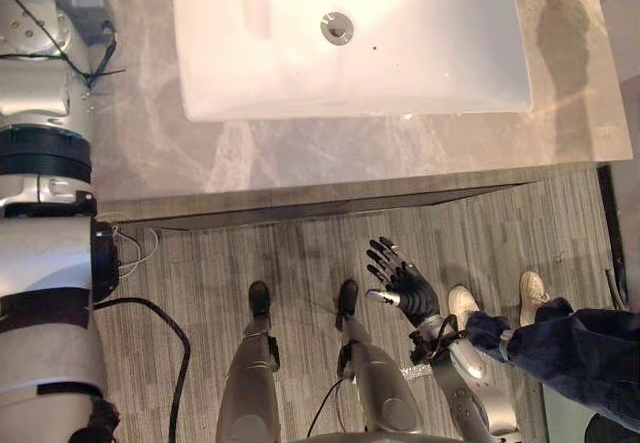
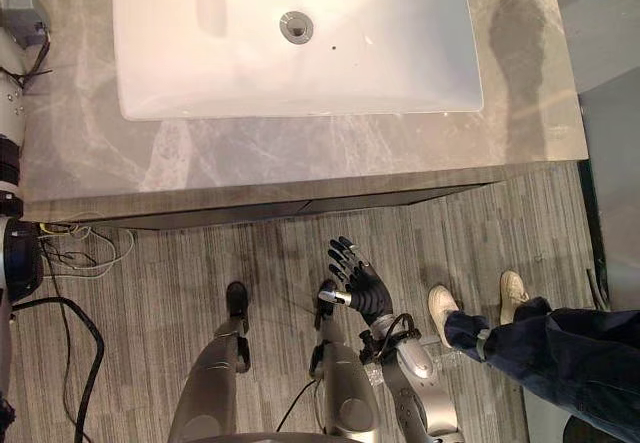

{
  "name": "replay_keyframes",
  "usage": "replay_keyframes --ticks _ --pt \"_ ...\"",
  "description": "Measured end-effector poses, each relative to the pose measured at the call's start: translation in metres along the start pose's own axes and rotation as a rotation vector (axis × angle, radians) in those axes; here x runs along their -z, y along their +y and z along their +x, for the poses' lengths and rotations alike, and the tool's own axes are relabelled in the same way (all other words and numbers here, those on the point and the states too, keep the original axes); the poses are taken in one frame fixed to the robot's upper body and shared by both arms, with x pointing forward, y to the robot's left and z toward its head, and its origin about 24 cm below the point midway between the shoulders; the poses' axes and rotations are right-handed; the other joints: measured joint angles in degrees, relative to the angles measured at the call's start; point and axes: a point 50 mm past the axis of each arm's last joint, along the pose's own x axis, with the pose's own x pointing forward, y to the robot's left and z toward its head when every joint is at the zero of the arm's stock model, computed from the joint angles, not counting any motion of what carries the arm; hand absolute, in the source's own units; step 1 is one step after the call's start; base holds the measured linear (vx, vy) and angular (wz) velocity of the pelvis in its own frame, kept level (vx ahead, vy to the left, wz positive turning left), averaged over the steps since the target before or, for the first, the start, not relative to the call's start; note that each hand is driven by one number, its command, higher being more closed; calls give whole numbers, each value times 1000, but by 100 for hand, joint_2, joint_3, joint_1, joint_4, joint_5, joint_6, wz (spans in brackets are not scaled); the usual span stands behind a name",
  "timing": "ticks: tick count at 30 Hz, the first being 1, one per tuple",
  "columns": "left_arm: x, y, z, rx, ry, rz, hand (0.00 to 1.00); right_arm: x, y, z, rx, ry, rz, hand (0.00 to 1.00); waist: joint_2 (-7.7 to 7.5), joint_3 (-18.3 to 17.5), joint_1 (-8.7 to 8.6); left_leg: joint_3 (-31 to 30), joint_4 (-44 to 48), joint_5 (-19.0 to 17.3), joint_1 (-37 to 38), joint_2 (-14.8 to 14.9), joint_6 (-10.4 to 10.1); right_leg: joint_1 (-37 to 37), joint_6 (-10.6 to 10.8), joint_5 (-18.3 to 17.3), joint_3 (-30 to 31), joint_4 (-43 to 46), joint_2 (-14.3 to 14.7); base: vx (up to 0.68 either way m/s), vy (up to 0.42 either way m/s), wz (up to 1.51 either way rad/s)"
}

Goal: Organize washtable

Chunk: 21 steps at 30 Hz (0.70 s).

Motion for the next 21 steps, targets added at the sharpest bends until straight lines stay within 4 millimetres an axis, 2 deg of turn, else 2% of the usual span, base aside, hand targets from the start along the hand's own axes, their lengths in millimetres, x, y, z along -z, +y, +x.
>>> replay_keyframes --ticks 3,7,9,11,13,14,15,16,17,19,20,21 --pt "7 0 -3 3 16 8 100 0 1 0 -4 -1 9 0 5 4 21 -8 -2 -2 67 3 -3 72 -22 -17 -27 -4 3 -8 -7 3" --pt "27 -7 -25 68 18 36 100 1 3 1 -12 3 12 0 63 -1 62 -53 -85 -31 295 -13 -51 313 -53 -67 -119 -51 1 6 -12 5" --pt "39 -13 -37 91 35 16 100 1 3 1 -12 3 11 0 143 -30 136 -55 -175 -30 427 -32 -56 404 -57 -97 -125 -47 -10 31 -2 3" --pt "60 -26 -57 133 78 -12 100 2 3 1 -13 7 8 0 351 -142 205 -104 -244 -5 542 -75 -25 521 -9 -131 -172 -49 -36 62 1 12" --pt "75 -34 -75 161 115 -37 100 2 3 1 -13 10 9 0 488 -248 206 -175 -298 -2 646 -111 -21 650 59 -175 -261 -50 -60 82 -3 22" --pt "93 -42 -101 195 159 -75 100 4 2 1 -7 17 11 0 613 -409 225 -227 -369 -3 793 -128 -22 790 84 -210 -306 -63 -66 105 -7 19" --pt "99 -45 -112 211 176 -89 100 5 1 1 -3 21 12 0 648 -480 257 -234 -404 -3 842 -129 -22 829 87 -214 -309 -69 -64 129 -13 10" --pt "108 -51 -134 238 203 -128 100 5 -2 0 11 22 13 0 710 -566 338 -268 -437 -3 964 -133 -23 940 119 -239 -329 -72 -65 83 -13 2" --pt "112 -53 -146 245 217 -145 100 6 -4 1 18 23 14 0 732 -602 355 -291 -461 -5 1032 -144 -24 1007 148 -269 -345 -75 -74 86 -18 10" --pt "127 -53 -199 234 296 -257 100 10 -11 -1 74 31 34 0 839 -835 376 -366 -628 -5 1280 -150 -24 1209 140 -365 -437 -65 -66 69 -19 14" --pt "130 -51 -211 220 318 -288 100 11 -13 -1 93 30 40 0 854 -888 393 -367 -669 -4 1351 -152 -25 1258 151 -405 -442 -50 -68 60 -21 4" --pt "139 -46 -247 176 397 -366 100 14 -21 -8 152 39 49 0 914 -1050 475 -370 -815 4 1605 -151 -35 1424 154 -489 -447 -21 -67 34 -17 0"
